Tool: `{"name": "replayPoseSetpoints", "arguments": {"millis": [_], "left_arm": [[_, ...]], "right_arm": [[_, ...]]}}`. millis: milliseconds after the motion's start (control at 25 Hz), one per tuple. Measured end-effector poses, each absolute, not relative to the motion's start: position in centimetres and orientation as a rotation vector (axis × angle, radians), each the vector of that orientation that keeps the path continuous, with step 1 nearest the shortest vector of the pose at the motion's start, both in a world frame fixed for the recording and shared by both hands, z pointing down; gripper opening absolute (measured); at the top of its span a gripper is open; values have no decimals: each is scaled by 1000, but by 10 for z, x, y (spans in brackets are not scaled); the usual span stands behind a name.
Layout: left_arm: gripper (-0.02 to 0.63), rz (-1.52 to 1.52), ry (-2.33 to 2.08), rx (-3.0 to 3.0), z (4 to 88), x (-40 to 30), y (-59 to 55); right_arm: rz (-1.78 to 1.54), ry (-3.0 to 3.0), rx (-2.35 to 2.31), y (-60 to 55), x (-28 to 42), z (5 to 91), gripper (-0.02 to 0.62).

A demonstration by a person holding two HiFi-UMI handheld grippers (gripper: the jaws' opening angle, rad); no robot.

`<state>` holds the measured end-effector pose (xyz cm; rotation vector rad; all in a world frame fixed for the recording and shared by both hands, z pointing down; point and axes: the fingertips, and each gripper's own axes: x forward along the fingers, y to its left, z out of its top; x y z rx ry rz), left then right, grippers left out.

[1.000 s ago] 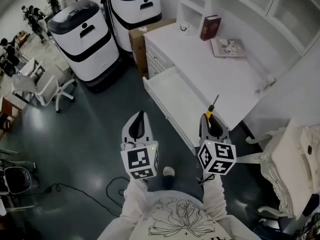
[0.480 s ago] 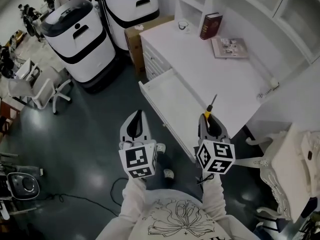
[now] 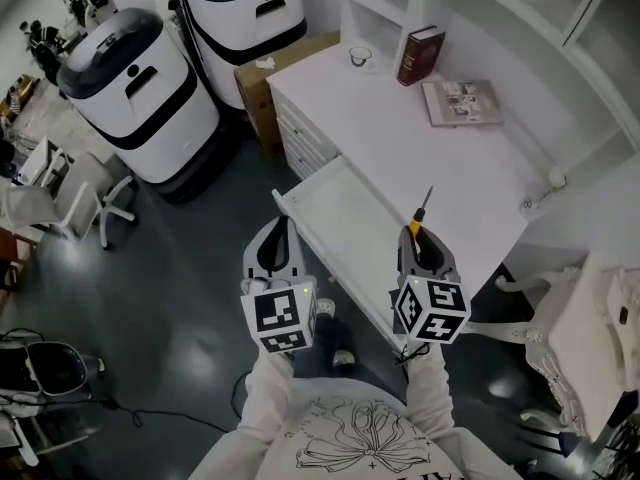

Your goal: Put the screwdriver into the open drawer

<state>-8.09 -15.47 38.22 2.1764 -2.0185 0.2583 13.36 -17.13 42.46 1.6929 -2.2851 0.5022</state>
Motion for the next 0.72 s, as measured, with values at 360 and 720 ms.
{"name": "replayPoseSetpoints", "arguments": {"millis": [360, 720], "left_arm": [[5, 309, -1933, 2186, 407, -93, -219], [5, 376, -1831, 2190, 447, -105, -266]], "right_arm": [[559, -2210, 1683, -225, 119, 454, 71], [637, -2098, 1654, -262, 105, 500, 71]]}}
